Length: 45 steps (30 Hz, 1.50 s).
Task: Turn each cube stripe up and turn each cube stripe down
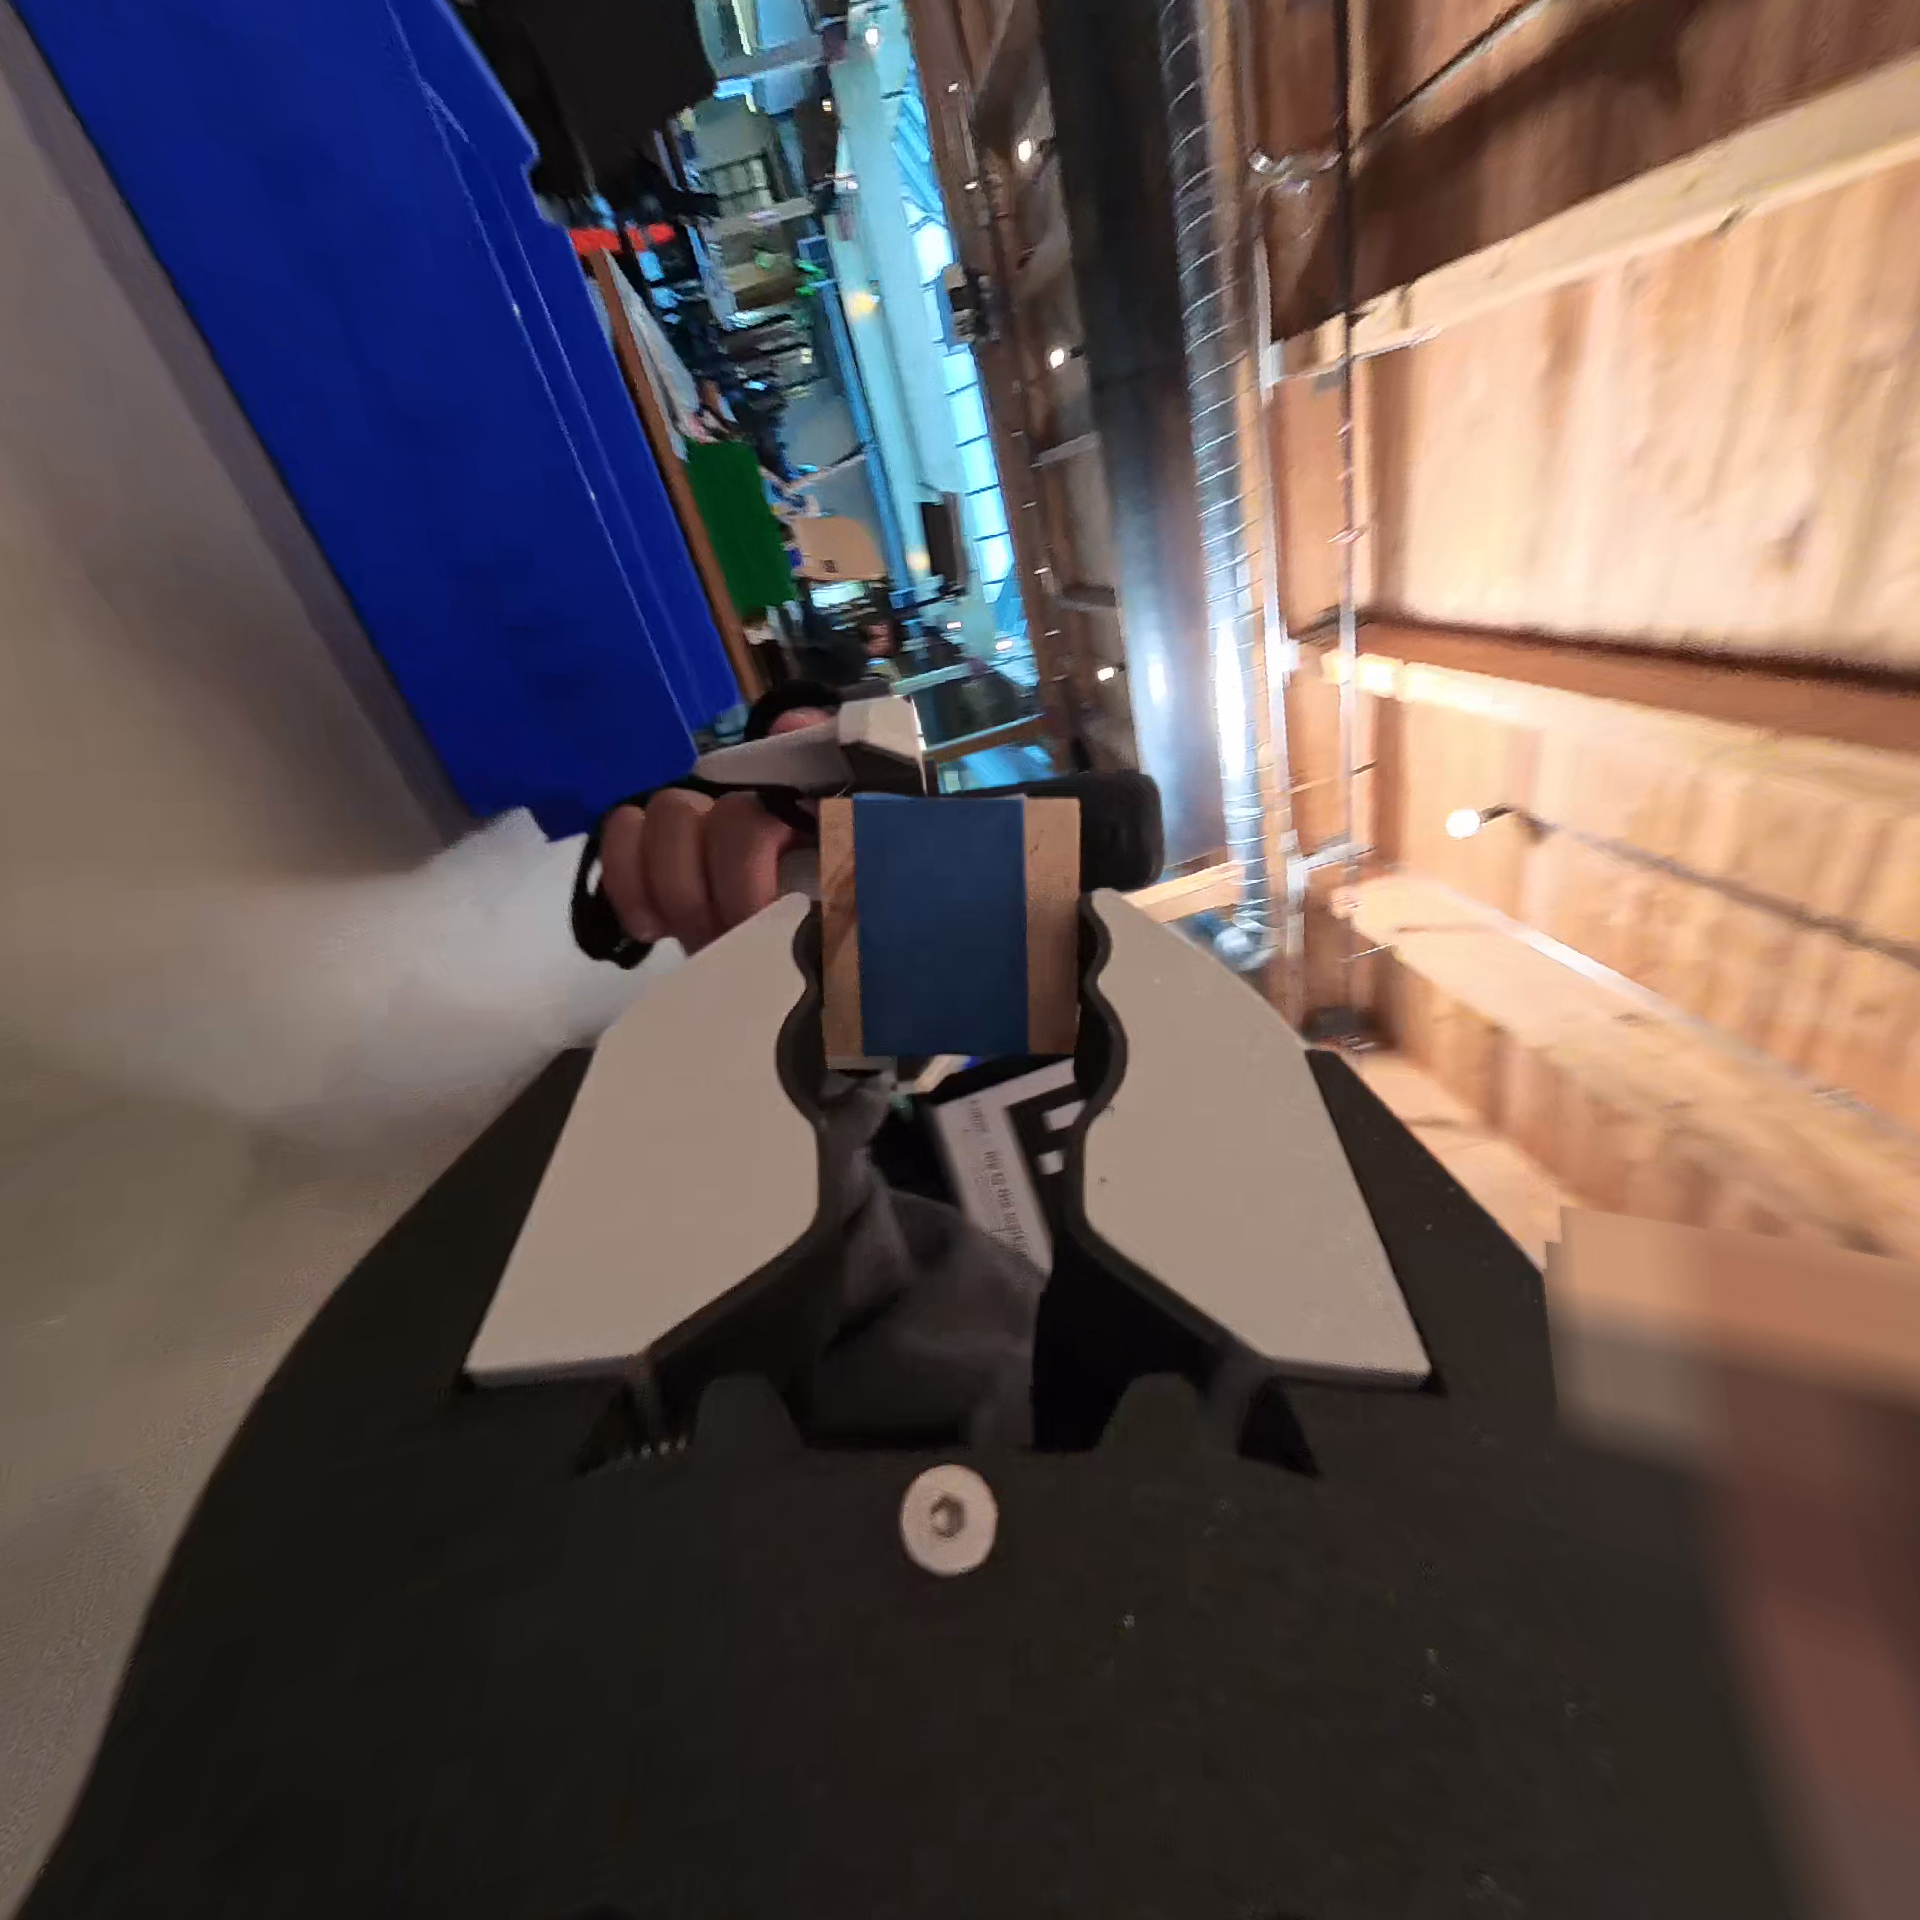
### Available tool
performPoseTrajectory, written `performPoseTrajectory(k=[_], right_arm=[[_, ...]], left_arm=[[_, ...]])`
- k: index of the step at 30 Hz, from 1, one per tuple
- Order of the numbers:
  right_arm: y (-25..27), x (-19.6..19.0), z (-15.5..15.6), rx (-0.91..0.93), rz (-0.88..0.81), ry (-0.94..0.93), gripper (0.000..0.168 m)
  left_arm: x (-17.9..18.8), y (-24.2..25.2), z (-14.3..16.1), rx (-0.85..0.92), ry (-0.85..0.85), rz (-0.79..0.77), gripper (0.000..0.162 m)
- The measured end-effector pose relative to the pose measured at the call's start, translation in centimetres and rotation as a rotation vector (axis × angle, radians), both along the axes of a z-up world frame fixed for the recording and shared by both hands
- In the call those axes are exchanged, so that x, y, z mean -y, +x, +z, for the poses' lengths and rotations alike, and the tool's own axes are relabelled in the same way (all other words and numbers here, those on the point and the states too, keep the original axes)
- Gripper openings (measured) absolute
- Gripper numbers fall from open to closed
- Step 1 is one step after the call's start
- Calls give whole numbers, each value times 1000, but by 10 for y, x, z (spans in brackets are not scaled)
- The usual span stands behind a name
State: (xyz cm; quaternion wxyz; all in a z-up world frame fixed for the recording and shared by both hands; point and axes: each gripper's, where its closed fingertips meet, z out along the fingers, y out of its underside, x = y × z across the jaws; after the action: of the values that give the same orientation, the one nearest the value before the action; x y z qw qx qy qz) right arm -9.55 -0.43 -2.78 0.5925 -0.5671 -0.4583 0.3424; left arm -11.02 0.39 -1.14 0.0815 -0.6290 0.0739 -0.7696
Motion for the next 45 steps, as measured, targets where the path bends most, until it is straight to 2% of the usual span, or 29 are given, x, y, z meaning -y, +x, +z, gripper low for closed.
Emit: performPoseTrajectory(k=[3,6,15,16,17,19,23,24,25,26,29,32,34,37,39,43,45], right_arm=[[-2,-4,-4,15,-35,3,69],[-4,-8,-10,11,-43,-36,67],[-19,-14,-7,-33,-120,54,80],[-23,-12,-9,-21,-108,58,66],[-24,-11,-13,14,-113,74,45],[-25,-13,-18,74,-124,65,45],[-25,-8,-8,38,-101,93,45],[-24,-8,-8,53,-109,105,45],[-21,-8,-5,62,-117,118,45],[-16,-8,1,63,-126,122,45],[18,-18,24,76,-225,71,45],[85,-40,50,49,-452,-50,45],[140,-53,54,27,-631,-194,45],[219,-64,26,78,-916,-445,45],[253,-64,-7,133,-1023,-621,45],[281,-50,-78,277,-1085,-993,46],[280,-46,-102,340,-1075,-1094,46]], left_arm=[[1,6,-13,39,-103,-31,44],[0,7,-16,31,-106,-28,44],[6,11,-15,9,-84,-40,44],[8,13,-17,2,-87,-44,44],[8,14,-19,-11,-89,-43,44],[7,14,-23,-34,-81,-31,44],[13,13,-15,-31,-50,-75,44],[13,12,-17,-70,-18,-69,47],[11,9,-19,-116,23,-52,60],[7,5,-20,-159,67,-23,70],[-10,-18,-6,-260,227,105,73],[-21,-45,8,-414,402,228,72],[-24,-57,19,-494,497,289,71],[-16,-62,38,-470,541,309,68],[-7,-58,44,-428,526,269,67],[3,-49,39,-429,506,201,67],[2,-47,35,-454,513,195,66]])
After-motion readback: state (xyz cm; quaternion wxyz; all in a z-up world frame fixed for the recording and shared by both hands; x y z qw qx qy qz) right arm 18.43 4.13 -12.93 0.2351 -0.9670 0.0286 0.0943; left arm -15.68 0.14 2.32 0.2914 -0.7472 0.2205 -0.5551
